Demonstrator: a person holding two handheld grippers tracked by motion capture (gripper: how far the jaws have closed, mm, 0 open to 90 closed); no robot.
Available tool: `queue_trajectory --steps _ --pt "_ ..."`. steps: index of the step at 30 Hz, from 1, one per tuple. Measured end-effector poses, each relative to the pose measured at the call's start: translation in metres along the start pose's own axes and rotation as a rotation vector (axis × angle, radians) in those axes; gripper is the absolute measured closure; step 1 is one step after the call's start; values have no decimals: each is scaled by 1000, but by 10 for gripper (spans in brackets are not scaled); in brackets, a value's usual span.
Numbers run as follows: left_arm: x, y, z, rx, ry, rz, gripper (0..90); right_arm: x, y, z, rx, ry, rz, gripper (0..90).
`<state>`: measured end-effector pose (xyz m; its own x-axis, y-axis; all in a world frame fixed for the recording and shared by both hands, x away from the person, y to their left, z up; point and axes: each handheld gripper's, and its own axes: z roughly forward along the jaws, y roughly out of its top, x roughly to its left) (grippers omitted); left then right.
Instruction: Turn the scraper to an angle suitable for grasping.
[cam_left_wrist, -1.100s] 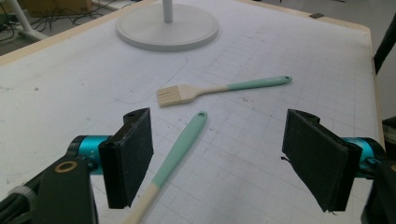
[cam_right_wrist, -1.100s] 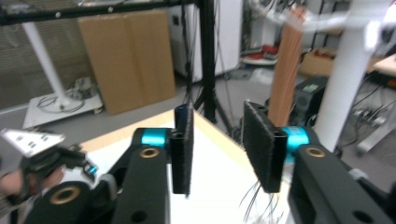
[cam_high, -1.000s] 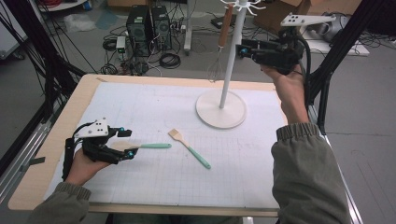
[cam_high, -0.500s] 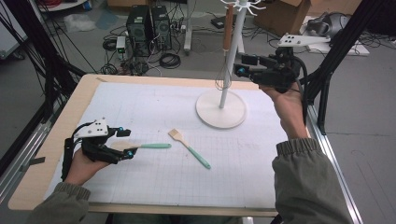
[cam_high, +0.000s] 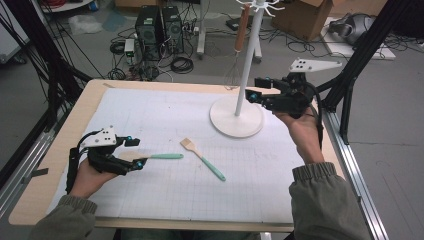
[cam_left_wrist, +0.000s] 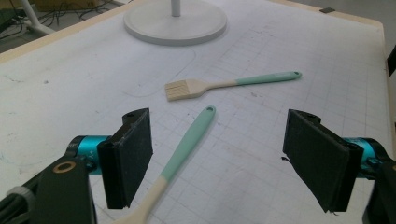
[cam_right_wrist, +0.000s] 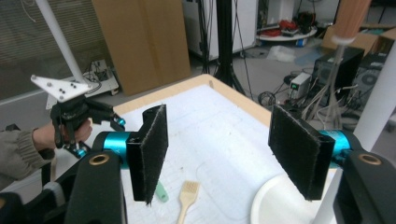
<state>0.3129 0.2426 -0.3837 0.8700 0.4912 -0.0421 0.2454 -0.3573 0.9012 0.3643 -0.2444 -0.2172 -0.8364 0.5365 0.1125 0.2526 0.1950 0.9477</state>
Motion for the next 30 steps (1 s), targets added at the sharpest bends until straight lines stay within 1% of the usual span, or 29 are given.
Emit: queue_trajectory --steps 6,9,12,18,20,23,24,27,30 --pt "0 -1 -1 2 13 2 247 9 -19 3 18 8 0 360" --pt "0 -2 -2 4 20 -3 252 14 -28 3 38 0 -4 355" --pt "0 -3 -4 5 31 -4 253 18 -36 4 40 5 -4 353" --pt "3 -4 -6 9 43 -6 263 26 -53 8 70 12 -4 339" --pt "4 -5 -6 10 43 -11 269 29 -59 9 73 20 -8 339" --pt "6 -5 -5 12 43 -9 291 33 -67 10 89 15 -16 338" --pt "6 -5 -4 14 35 -8 301 35 -70 10 93 12 -16 338" --pt "7 -5 -3 17 35 -7 316 38 -78 11 99 17 -10 340" --pt "8 -5 -2 24 35 -5 346 41 -86 12 112 10 -16 341"
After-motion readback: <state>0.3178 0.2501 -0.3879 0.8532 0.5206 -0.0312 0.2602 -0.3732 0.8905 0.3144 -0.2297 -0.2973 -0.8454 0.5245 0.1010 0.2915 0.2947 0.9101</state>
